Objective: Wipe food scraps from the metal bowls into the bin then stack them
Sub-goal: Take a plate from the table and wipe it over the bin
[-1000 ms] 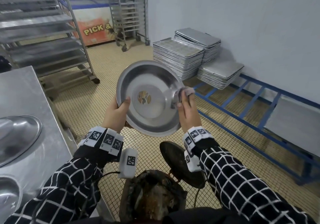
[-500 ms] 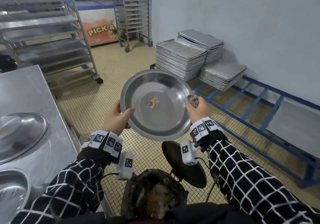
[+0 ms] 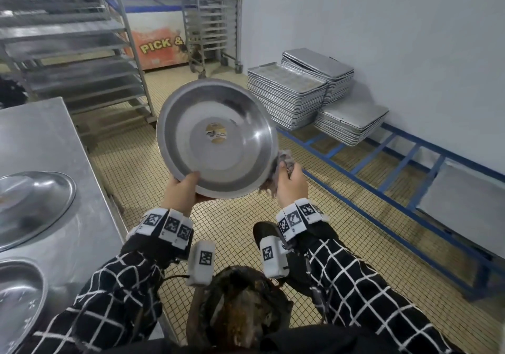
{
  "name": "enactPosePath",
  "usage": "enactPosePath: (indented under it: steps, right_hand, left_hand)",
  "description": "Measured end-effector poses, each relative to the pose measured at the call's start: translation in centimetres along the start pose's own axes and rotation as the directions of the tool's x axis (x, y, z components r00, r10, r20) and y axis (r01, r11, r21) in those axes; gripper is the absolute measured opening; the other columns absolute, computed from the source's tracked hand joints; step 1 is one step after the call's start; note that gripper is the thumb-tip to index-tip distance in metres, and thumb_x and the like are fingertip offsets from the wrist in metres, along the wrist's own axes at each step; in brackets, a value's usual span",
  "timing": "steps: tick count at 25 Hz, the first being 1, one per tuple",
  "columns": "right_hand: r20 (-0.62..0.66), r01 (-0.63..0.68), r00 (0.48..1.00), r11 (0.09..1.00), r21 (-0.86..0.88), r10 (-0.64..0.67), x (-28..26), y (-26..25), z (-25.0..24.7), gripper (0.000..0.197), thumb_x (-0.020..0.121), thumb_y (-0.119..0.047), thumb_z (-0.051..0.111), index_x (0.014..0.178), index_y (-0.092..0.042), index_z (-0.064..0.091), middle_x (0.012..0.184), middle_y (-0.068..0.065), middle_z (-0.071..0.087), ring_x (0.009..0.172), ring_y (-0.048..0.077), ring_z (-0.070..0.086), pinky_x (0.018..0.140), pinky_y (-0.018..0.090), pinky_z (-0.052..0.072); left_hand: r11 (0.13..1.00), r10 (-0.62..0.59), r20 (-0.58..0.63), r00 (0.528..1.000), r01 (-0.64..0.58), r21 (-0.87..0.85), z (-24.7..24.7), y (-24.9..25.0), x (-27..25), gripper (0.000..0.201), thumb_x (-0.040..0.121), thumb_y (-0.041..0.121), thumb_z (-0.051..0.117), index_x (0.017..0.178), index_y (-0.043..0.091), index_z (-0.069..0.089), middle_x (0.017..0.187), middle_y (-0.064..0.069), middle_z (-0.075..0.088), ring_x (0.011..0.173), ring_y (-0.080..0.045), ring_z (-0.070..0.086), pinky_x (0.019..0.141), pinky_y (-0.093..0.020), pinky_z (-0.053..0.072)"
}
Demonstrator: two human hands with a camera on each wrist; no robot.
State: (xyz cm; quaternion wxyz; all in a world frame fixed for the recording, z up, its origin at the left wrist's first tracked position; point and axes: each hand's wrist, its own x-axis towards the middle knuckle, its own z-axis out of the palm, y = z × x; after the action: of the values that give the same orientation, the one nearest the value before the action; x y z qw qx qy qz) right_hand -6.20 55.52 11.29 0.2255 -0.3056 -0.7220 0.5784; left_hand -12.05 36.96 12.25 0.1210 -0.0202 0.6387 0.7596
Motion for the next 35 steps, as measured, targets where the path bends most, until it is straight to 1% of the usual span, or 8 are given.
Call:
enactPosePath:
  steps: [3,6,11,17,23,28,31,35]
  right_hand:
    - [-0.023,0.112,0.993,0.987,-0.117,-0.116,-0.6,0.4,0.0,0.019,0.097,-0.026,0.048,0.108,-0.012,0.054,0.095,-0.006,0.06,0.091,0.014,0.063,0.071,0.021,0.05]
    - [0.23,0.324,0.933,0.925,-0.2,-0.277,-2.1,-0.2,1.7,0.022,0.094,-0.025,0.052,0.114,-0.014,0.055,0.113,-0.004,0.056,0.098,0.007,0.057,0.076,0.014,0.047]
    - [0.628,0.776,0.583,0.583,-0.242,-0.515,-6.3,1.8,5.8,0.051,0.097,-0.043,0.033,0.138,-0.013,0.043,0.134,0.006,0.047,0.123,0.021,0.044,0.105,0.037,0.037]
    - [0.56,0.692,0.716,0.318,-0.648,-0.417,-1.9,3.9,2.4,0.067,0.093,-0.05,0.006,0.142,-0.018,0.037,0.146,0.005,0.037,0.14,0.025,0.025,0.114,0.048,0.023]
    - [0.573,0.699,0.65,0.689,-0.192,-0.499,-5.7,1.5,4.0,0.05,0.101,-0.042,0.025,0.124,-0.01,0.055,0.125,0.004,0.056,0.111,0.015,0.054,0.094,0.033,0.048]
    - [0.504,0.776,0.627,0.531,-0.34,-0.594,-6.1,3.5,3.7,0.049,0.101,-0.041,0.02,0.13,-0.015,0.05,0.133,0.0,0.051,0.127,0.014,0.042,0.107,0.039,0.034]
    - [0.454,0.664,0.741,0.438,-0.606,-0.495,-3.0,5.8,1.8,0.055,0.1,-0.045,0.013,0.145,-0.019,0.032,0.152,0.001,0.029,0.144,0.017,0.016,0.116,0.047,0.018]
    - [0.226,0.499,0.86,0.659,-0.563,-0.457,0.8,4.7,0.0,0.058,0.099,-0.04,0.03,0.15,-0.017,0.013,0.156,0.005,0.004,0.143,0.029,0.01,0.111,0.042,0.022]
  left_hand:
    - [0.993,0.02,-0.035,0.999,-0.016,0.114,-1.0,0.2,0.2,0.02,0.097,0.021,0.051,0.116,0.02,0.047,0.104,-0.007,0.063,0.09,-0.024,0.065,0.078,-0.041,0.057]
    - [0.973,0.076,-0.012,0.997,-0.072,0.22,-1.1,0.6,-0.5,0.028,0.099,0.034,0.047,0.122,0.018,0.049,0.105,-0.006,0.065,0.089,-0.021,0.066,0.077,-0.035,0.056]
    - [0.946,0.179,0.067,0.981,-0.191,0.263,0.0,1.9,-1.4,0.032,0.1,0.038,0.04,0.121,0.017,0.053,0.094,0.007,0.063,0.085,-0.007,0.062,0.06,-0.012,0.05]
    - [0.96,0.213,0.08,0.974,-0.223,0.167,-1.1,1.9,-1.0,0.029,0.1,0.038,0.04,0.119,0.022,0.054,0.107,0.003,0.066,0.101,-0.016,0.063,0.077,-0.022,0.049]
    - [0.942,0.222,0.092,0.971,-0.238,0.237,0.5,1.7,-2.1,0.037,0.102,0.035,0.036,0.13,0.013,0.046,0.091,0.01,0.055,0.081,-0.001,0.054,0.052,0.0,0.042]
    - [0.943,0.247,0.087,0.965,-0.26,0.209,0.6,2.6,-1.6,0.039,0.1,0.036,0.039,0.128,0.011,0.049,0.096,0.01,0.061,0.089,-0.002,0.058,0.058,-0.003,0.045]
    - [0.951,0.219,0.093,0.971,-0.234,0.203,-0.4,2.3,-1.4,0.039,0.099,0.041,0.039,0.129,0.017,0.049,0.105,0.007,0.064,0.091,-0.007,0.062,0.063,-0.012,0.05]
    - [0.981,0.115,0.099,0.988,-0.129,0.142,-1.1,0.8,-1.2,0.038,0.098,0.042,0.043,0.124,0.016,0.053,0.102,-0.011,0.069,0.087,-0.03,0.069,0.07,-0.04,0.056]
